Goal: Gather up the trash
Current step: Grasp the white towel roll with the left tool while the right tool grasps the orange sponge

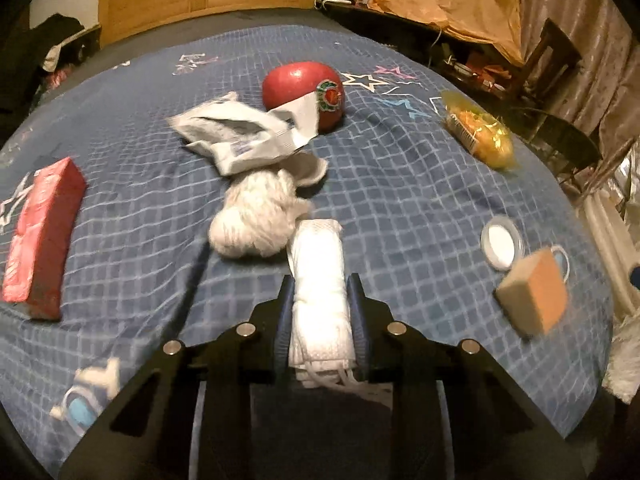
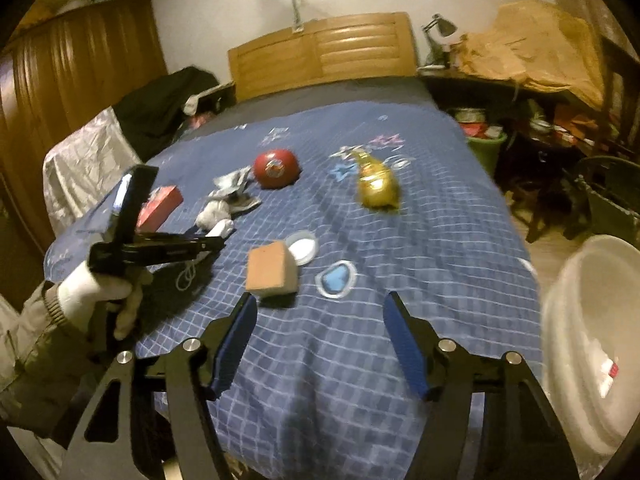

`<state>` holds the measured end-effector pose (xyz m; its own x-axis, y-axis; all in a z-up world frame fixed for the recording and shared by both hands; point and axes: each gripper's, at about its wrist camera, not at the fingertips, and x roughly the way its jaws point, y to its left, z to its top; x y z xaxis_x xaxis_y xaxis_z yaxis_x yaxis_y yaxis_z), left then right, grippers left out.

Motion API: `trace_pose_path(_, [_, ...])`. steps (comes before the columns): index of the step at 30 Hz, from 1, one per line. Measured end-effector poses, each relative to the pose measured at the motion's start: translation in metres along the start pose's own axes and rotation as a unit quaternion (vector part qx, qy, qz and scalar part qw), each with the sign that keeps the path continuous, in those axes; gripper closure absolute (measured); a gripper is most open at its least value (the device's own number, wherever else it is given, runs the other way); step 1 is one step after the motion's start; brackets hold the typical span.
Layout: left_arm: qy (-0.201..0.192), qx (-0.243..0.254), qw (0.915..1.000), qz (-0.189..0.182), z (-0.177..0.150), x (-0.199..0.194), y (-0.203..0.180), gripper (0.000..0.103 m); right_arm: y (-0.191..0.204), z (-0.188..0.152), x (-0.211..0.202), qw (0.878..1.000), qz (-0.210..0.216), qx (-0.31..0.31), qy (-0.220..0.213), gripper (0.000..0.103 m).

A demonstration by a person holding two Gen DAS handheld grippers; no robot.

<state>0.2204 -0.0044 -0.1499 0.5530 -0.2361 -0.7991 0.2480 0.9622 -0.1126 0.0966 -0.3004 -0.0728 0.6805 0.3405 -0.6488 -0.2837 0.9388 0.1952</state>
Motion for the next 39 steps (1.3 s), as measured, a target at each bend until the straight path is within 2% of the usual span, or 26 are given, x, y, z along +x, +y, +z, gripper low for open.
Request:
trace_pose_path(4, [0.001,-0.013,0.9999,-0.006,-0.017,-0.012,0.013,0.078,0.027,0.012,0.046,0.999,0.009,-0.026,0.029,0.036])
trace_pose_path(10, [0.012,-0.018,0.9997,-0.009,-0.020,-0.008,0.016,0.076,0.050,0.021,0.106,0.996,-0.031,-0.048,0.066,0.037])
trace_pose_path(13, [0.013,-0.019,0.9997,-0.009,-0.018,-0.005,0.016,0.074,0.051,0.018,0.122,0.995,-0.045,-0.049,0.079,0.050])
trace_pose_path(16, [0.010,-0.016,0.9998,-0.003,-0.017,-0.004,0.013,0.075,0.052,0.012,0.125,0.994,-0.053,-0.052,0.077,0.062])
trace_pose_path(22, [-0.013,-0.002,0.9999,-0.008,-0.033,-0.026,-0.002,0.078,0.054,0.006,0.093,0.998,-0.044,-0.030,0.026,0.065])
trace_pose_path(24, [-0.028,0.001,0.9996,-0.008,-0.040,-0.039,-0.006,0.078,0.059,0.005,0.074,0.999,-0.044,-0.029,0.000,0.065])
trace_pose_path(28, [-0.091,0.016,0.9956,0.010,-0.045,-0.087,-0.022,0.078,0.069,0.011,0.039,0.997,-0.047,-0.035,-0.055,0.065])
trace_pose_path(31, [-0.158,0.024,0.9867,0.027,-0.041,-0.130,-0.037,0.078,0.084,0.024,0.005,0.991,-0.051,-0.046,-0.111,0.065])
trace_pose_path(35, [-0.243,0.029,0.9679,0.057,-0.040,-0.179,-0.057,0.077,0.098,0.035,-0.037,0.983,-0.054,-0.051,-0.170,0.065])
trace_pose_path(39, [-0.287,0.023,0.9548,0.075,-0.038,-0.198,-0.068,0.077,0.109,0.037,-0.066,0.974,-0.062,-0.054,-0.211,0.065])
